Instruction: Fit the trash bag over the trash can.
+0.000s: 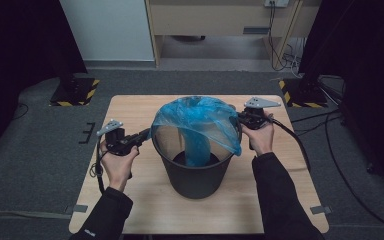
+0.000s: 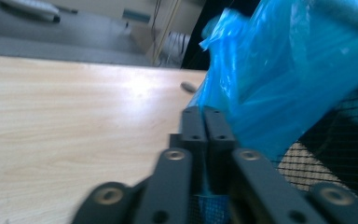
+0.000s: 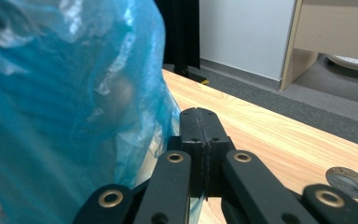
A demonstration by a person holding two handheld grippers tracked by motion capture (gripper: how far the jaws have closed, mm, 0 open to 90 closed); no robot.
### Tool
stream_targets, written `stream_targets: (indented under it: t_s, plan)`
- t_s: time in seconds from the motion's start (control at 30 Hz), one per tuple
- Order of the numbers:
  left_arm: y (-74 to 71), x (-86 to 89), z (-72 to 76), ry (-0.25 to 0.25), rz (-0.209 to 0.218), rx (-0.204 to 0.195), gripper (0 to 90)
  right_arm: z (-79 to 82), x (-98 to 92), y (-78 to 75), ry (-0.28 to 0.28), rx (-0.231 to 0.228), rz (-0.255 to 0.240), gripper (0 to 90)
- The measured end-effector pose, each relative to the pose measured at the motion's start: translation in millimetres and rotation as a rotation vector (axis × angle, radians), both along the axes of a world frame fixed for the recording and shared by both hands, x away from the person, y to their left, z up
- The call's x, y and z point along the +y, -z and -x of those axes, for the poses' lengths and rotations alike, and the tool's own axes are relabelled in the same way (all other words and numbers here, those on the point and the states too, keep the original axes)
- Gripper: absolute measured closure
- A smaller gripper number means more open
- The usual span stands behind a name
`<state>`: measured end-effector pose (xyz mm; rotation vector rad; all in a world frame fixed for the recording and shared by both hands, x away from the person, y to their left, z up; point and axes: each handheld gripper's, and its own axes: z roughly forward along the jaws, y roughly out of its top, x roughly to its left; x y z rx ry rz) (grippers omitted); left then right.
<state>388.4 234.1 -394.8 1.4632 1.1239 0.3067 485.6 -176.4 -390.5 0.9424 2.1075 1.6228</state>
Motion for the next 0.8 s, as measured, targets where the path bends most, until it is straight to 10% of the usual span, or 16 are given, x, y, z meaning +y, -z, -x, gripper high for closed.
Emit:
stream_targets:
  t_s: [0.4,0.8]
  plan:
    - [-30.0,14.9,29.1,-0.031,0.079,-0.249,47.5,20.1,-46.9,-30.9,0.16,-0.096,-0.117,47.5]
    - [-53.6,-8.4,46.8,0.042,0.037,-0.314,44.5,85.5,-53.1,-65.8,0.093,-0.157,-0.228,38.3]
